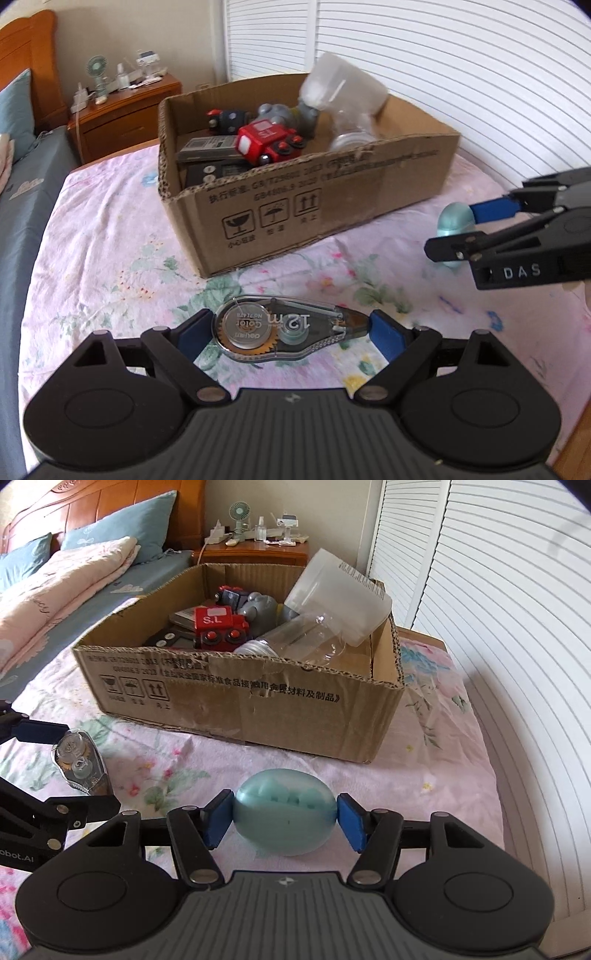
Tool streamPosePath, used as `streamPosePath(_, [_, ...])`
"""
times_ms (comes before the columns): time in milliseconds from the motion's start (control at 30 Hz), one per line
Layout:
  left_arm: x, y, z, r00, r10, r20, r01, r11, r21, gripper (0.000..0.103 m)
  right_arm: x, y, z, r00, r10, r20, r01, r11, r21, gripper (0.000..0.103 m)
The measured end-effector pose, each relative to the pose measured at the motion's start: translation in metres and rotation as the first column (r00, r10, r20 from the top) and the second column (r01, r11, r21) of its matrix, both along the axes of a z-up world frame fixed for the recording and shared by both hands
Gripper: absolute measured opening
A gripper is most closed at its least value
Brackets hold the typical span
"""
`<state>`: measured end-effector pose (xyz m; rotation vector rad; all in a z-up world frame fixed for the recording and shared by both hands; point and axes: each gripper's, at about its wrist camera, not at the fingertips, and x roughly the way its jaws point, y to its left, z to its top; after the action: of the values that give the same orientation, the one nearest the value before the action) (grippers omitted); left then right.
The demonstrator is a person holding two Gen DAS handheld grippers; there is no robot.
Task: Organize rigid objects
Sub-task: 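Carry the tape and green case into the box and open both grippers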
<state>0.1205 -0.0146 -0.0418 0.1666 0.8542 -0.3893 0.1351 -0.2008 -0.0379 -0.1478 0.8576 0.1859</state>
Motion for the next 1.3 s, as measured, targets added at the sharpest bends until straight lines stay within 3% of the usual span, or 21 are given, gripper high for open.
streamPosePath(367, [-0.009,0.001,0.034,0.997,-0.079,0.015,0.079,0.997,0.002,0.089,-0.006,-0.004,0.029,0.997,0.07,0.021,-0.069,0.997,-0.031,0.065])
streamPosePath(800, [-0.012,0.001,0.051,0.992,-0.114,0.047,0.115,0.993,-0.016,0.089,0.027,0.009,0.09,0.976,0.156,0.153,-0.14,0.984,-0.107,0.066])
streamPosePath(1067, [-0.011,0.005,0.057,0.991,-0.118,0.062,0.12,0.993,-0.022,0.089,0.07,0.014,0.074,0.985,0.146,0.093,-0.132,0.981,-0.143,0.066])
streamPosePath(1300, [-0.007,0.005,0.059,0.991,-0.117,0.066,0.118,0.993,-0.019,0.089,0.075,0.011,0.06,0.991,0.123,0.053,-0.116,0.985,-0.128,0.066])
